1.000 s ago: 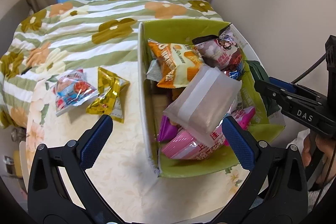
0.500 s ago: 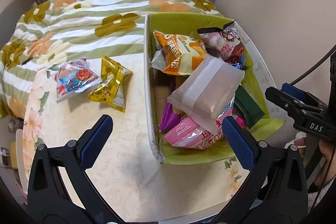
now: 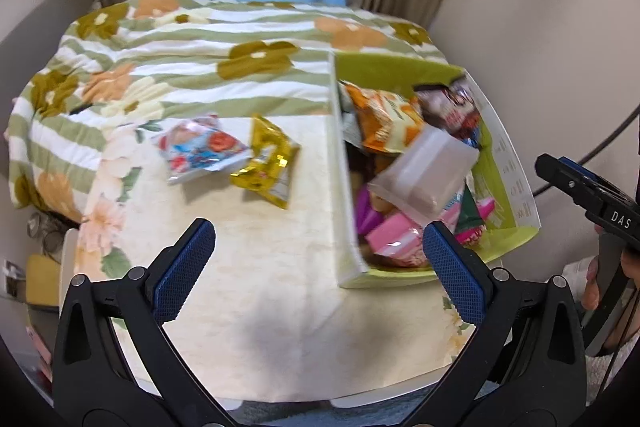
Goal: Organize snacks
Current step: 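Move both grippers back toward the Oishi shrimp bag and gold bag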
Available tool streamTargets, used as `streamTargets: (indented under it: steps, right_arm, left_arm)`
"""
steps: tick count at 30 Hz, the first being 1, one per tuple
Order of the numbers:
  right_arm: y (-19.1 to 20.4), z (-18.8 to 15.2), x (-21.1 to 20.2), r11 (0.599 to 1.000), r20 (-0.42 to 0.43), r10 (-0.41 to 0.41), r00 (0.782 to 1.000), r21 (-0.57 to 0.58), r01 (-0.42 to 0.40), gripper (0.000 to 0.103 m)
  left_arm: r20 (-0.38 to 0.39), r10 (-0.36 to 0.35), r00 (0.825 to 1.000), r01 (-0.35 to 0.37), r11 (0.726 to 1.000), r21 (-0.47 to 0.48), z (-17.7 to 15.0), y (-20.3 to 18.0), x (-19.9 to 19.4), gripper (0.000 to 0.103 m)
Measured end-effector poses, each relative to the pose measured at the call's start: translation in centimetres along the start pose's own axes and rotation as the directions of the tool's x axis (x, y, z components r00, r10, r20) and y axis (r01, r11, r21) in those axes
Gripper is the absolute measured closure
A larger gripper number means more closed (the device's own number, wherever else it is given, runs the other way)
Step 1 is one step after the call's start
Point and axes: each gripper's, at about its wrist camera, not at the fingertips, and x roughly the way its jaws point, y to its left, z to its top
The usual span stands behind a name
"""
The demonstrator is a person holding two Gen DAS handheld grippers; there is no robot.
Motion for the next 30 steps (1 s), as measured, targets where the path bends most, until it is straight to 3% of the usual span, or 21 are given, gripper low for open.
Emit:
streamTargets:
  steps: [9, 16, 22, 30]
  right_arm:
    - [7.1, 1.3, -0.9, 0.999, 0.077, 0.002, 0.997, -0.047, 0.002, 0.006]
    - [13.5, 1.7, 2.0, 0.999, 0.061, 0.001, 0.998, -0.040, 0.001, 0.006]
    - [17.8, 1.9, 5.4, 1.000, 0.032, -0.014, 0.999, 0.014, 0.014, 0.006]
    - [22.2, 2.3, 10.2, 0.994, 0.017, -0.072, 0.997, 0.079, 0.070, 0.006]
  left_arm:
    - [0.025, 0.005, 1.000, -0.004, 0.999, -0.041, 1.4, 7.4, -1.9, 0.000]
    - [-0.021, -0.047, 0.999, 0.046, 0.998, -0.039, 3.3, 12.9, -0.6, 0.000]
    - [-0.076, -0.090, 0.993, 0.089, 0.996, -0.025, 5.3, 17.4, 1.9, 0.000]
    - [-0.164, -0.206, 0.965, 0.186, 0.974, -0.129, 8.1, 23.0, 8.6, 0.000]
